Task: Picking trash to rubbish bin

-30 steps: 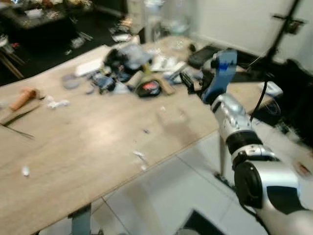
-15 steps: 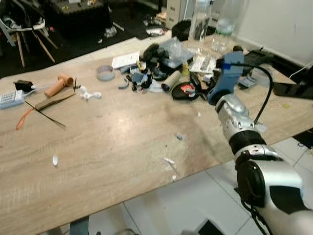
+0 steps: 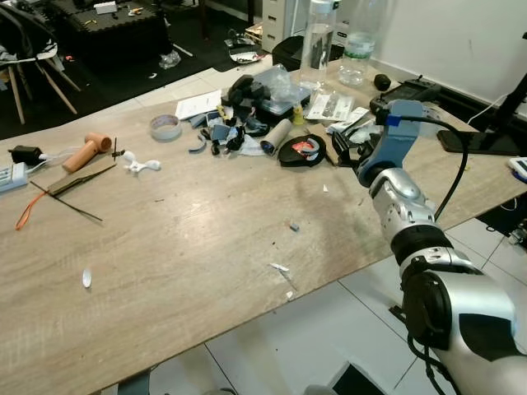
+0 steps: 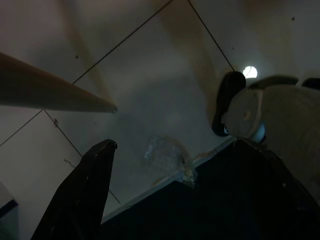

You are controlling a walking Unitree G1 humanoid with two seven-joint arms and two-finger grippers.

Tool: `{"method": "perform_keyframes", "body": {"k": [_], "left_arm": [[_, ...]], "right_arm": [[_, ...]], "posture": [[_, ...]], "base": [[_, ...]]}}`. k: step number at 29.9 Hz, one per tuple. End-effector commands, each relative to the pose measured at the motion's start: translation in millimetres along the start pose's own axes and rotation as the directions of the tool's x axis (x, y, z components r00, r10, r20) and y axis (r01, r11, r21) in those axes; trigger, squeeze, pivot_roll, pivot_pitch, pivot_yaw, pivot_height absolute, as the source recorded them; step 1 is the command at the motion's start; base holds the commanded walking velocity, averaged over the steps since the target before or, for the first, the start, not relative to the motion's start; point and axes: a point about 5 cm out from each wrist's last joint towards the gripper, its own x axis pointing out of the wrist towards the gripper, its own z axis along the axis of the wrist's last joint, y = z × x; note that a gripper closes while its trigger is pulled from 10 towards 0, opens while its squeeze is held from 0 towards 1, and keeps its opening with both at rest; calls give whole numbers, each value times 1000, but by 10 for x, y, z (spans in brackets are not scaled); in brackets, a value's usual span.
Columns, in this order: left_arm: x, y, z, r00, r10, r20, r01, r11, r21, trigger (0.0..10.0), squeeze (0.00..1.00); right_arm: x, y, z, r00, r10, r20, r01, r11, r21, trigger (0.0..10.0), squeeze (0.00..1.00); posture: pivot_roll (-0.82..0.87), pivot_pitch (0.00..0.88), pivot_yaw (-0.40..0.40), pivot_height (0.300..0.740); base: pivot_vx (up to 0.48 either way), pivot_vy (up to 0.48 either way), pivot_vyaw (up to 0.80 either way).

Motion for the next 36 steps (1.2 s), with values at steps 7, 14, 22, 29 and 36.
{"method": "perform_keyframes", "body": {"k": [7,14,22,29,36], "left_arm": [[-21,82,-79,1000,22,-19,-22,1000,3,10000,0],[-26,62,-109,1000,9,-27,-8,1000,11,10000,0],[-44,99,-172,999,6,-37,-4,999,48,10000,0],[-88,200,-299,998,15,-62,-10,997,81,10000,0],[-163,352,-458,997,27,-76,-18,993,121,10000,0]], "right_arm": [[-43,-26,-139,998,-10,-55,11,1000,11,10000,0],[-51,-76,-114,999,-15,-45,15,1000,16,10000,0],[-61,-93,-71,1000,29,-10,-28,999,46,10000,0],[-74,-177,-6,999,23,22,-24,998,65,10000,0],[-62,-262,190,993,50,105,-62,992,110,10000,0]], "posture": [[-36,47,64,740],[-39,52,68,740],[-28,104,98,740],[-6,158,131,740],[39,240,177,740]], "base": [[266,0,0],[0,0,0],[0,0,0],[0,0,0],[0,0,0]]}}
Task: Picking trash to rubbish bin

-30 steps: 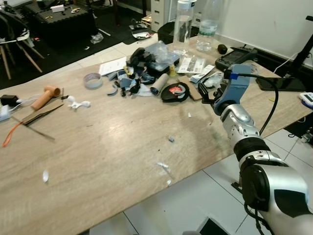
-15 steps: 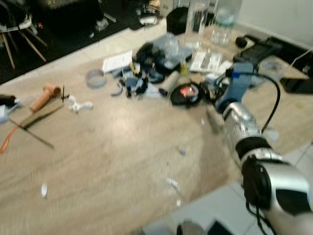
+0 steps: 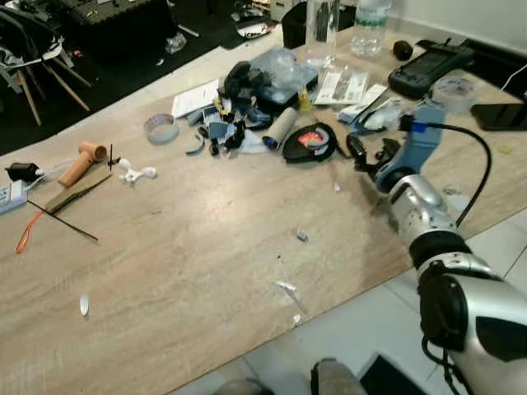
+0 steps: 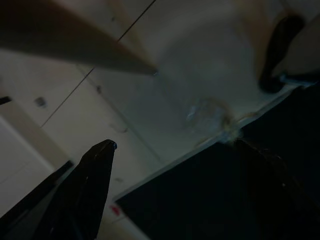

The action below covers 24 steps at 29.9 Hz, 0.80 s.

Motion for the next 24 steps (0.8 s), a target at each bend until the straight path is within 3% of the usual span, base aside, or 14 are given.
{"method": "perform_keyframes", "body": {"k": [1,5,7,8,16,18,24], "left_arm": [[-41,119,-108,999,20,-27,-20,1000,24,10000,0],[-65,172,-160,999,28,-29,-27,999,32,10000,0],[-101,251,-220,999,39,-30,-38,998,40,10000,0],[-120,291,-245,999,43,-25,-41,998,46,10000,0],[-77,182,-143,1000,19,8,-20,999,47,10000,0],[-67,149,-121,1000,12,15,-12,999,48,10000,0],[-46,69,-67,999,-10,37,9,999,47,10000,0]], "right_arm": [[29,52,45,999,29,27,-29,999,19,10000,0],[46,75,89,998,54,43,-55,998,24,10000,0],[95,173,182,989,130,76,-132,991,26,10000,0],[155,298,308,972,203,121,-208,978,24,10000,0],[242,590,562,918,341,204,-343,939,-27,10000,0],[248,612,564,918,345,193,-342,938,-51,10000,0],[279,546,414,972,234,22,-227,958,-178,10000,0]], "posture": [[43,245,180,740],[57,270,194,740],[76,296,212,740],[82,301,212,740],[74,298,197,740],[71,297,195,740],[58,294,179,740]], "base": [[0,0,0],[0,0,0],[0,0,0],[0,0,0],[0,0,0],[0,0,0],[0,0,0]]}}
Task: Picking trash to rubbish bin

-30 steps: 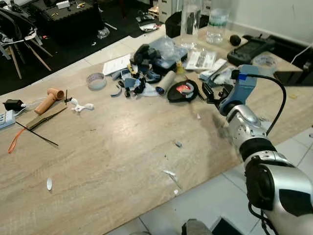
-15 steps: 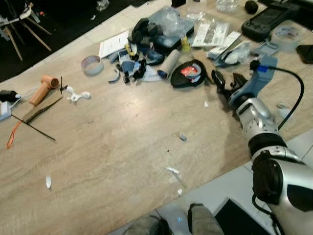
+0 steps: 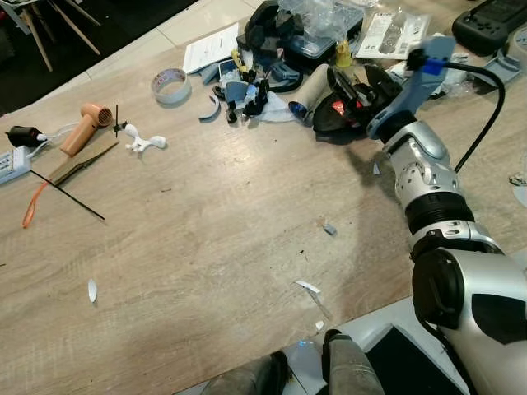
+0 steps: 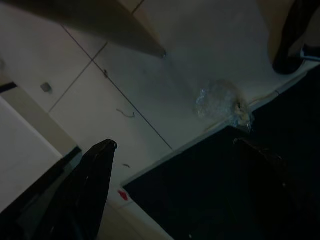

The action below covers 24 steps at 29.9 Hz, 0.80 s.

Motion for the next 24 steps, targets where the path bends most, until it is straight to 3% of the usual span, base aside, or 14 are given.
{"method": "perform_keyframes", "body": {"k": [1,4,14,19,24], "left_arm": [[-41,-2,-142,999,-1,-45,1,1000,-3,10000,0],[-38,-19,-137,999,-5,-42,5,1000,-6,10000,0],[-27,-45,-130,999,-4,-52,3,1000,-23,10000,0],[-7,-76,-85,999,-5,-44,3,999,-39,10000,0],[7,-101,-58,999,-9,-42,7,999,-43,10000,0]], "right_arm": [[-3,30,-108,998,-6,-66,5,1000,-15,10000,0],[-21,11,-124,996,-23,-86,21,999,-33,10000,0],[12,-118,230,996,-86,-32,83,991,-104,10000,0],[3,-174,237,987,-128,-93,117,987,-109,10000,0],[-56,-141,81,983,-111,-145,101,992,-80,10000,0]], "posture": [[58,294,179,740],[57,289,175,740],[30,250,152,740],[20,242,145,740],[4,243,146,740]], "base": [[0,0,0],[0,0,0],[0,0,0],[0,0,0],[0,0,0]]}}
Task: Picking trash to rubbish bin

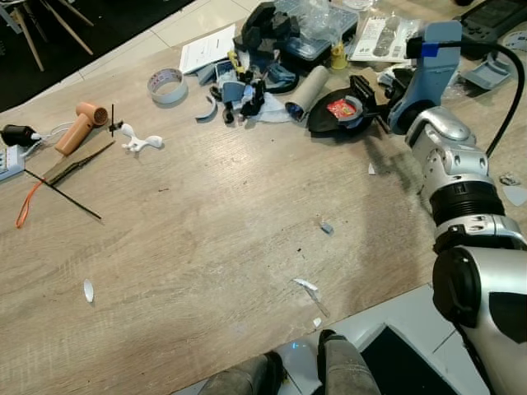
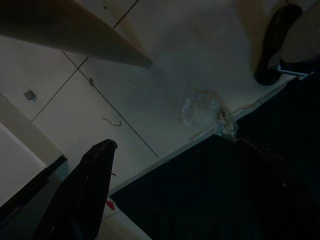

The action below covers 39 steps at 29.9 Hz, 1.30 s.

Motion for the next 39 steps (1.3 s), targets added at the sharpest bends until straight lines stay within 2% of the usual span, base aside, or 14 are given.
{"method": "perform_keyframes", "body": {"k": [1,3,4,6,7,13,14,15,29,37,39], "left_arm": [[-36,22,-137,998,13,-53,-13,1000,-10,10000,0],[-34,24,-134,998,13,-54,-13,1000,-9,10000,0],[-33,30,-130,998,16,-54,-16,1000,-14,10000,0],[-33,30,-130,998,16,-54,-16,1000,-14,10000,0],[-34,38,-130,998,20,-54,-22,1000,-21,10000,0],[-32,45,-126,998,24,-54,-25,999,-27,10000,0],[-33,44,-128,998,24,-55,-26,999,-28,10000,0],[-34,46,-132,998,25,-57,-26,999,-28,10000,0],[4,34,-35,998,30,-49,-32,999,-35,10000,0],[37,-6,39,998,28,-48,-30,999,-41,10000,0],[44,-19,57,998,27,-48,-29,999,-41,10000,0]], "right_arm": [[-16,74,-147,999,25,-46,-24,1000,20,10000,0],[-29,114,-250,996,39,-80,-36,999,32,10000,0],[-47,166,-401,986,61,-158,-58,998,26,10000,0],[-47,166,-401,986,61,-158,-58,998,26,10000,0],[-81,217,-571,969,64,-237,-63,998,11,10000,0],[-95,242,-643,963,55,-263,-49,998,28,10000,0],[-103,243,-648,966,52,-254,-43,998,41,4314,0],[-112,241,-655,966,47,-253,-37,998,45,0,0],[-109,228,-598,970,30,-239,-18,998,56,0,0],[-68,240,-414,992,53,-118,-44,996,79,0,0],[-57,280,-306,995,90,-35,-86,991,107,0,0]], "posture": [[3,244,147,740],[3,244,148,740],[5,241,145,740],[5,241,145,740],[9,235,142,740],[8,228,143,740],[8,226,142,740],[7,221,143,740],[-7,178,128,740],[-30,133,110,740],[-34,124,107,740]], "base": [[0,0,0],[0,0,0],[0,0,0],[0,0,0],[0,0,0],[0,0,0],[0,0,0],[0,0,0],[0,0,0],[0,0,0],[0,0,0]]}}
